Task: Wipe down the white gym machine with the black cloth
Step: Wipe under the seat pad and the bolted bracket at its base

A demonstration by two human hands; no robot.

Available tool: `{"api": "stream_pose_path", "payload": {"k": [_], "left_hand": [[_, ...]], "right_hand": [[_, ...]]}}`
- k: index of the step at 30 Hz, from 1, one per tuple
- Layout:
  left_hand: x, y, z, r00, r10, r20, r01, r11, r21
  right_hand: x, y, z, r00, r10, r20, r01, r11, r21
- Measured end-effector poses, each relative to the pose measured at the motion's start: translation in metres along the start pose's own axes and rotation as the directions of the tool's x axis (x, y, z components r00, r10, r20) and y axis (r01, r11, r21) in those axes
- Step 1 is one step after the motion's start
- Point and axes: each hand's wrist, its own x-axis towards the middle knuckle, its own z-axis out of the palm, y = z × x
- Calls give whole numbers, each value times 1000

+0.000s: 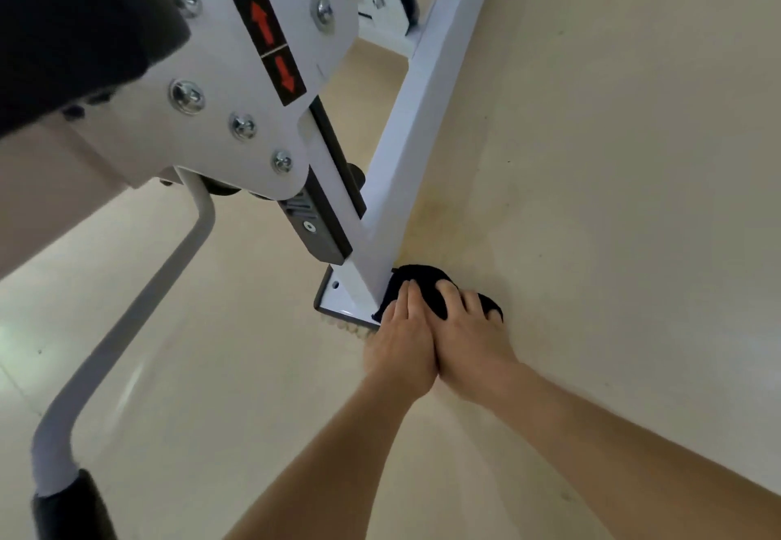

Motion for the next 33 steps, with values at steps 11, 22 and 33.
{"api": "stream_pose_path", "payload": {"k": [11, 22, 33], "left_hand": [[-24, -29, 5, 994, -46, -94, 44, 999, -22], [-2, -24, 1, 989, -63, -137, 47, 992, -113], [-49, -33, -16, 979, -205, -18, 193, 946, -262]], "right_hand": [[-6, -26, -1, 984, -170, 45, 167, 984, 59], [14, -28, -2, 1000, -22, -17, 23, 997, 71], [-11, -5, -29, 973, -154, 172, -5, 733, 680]]}}
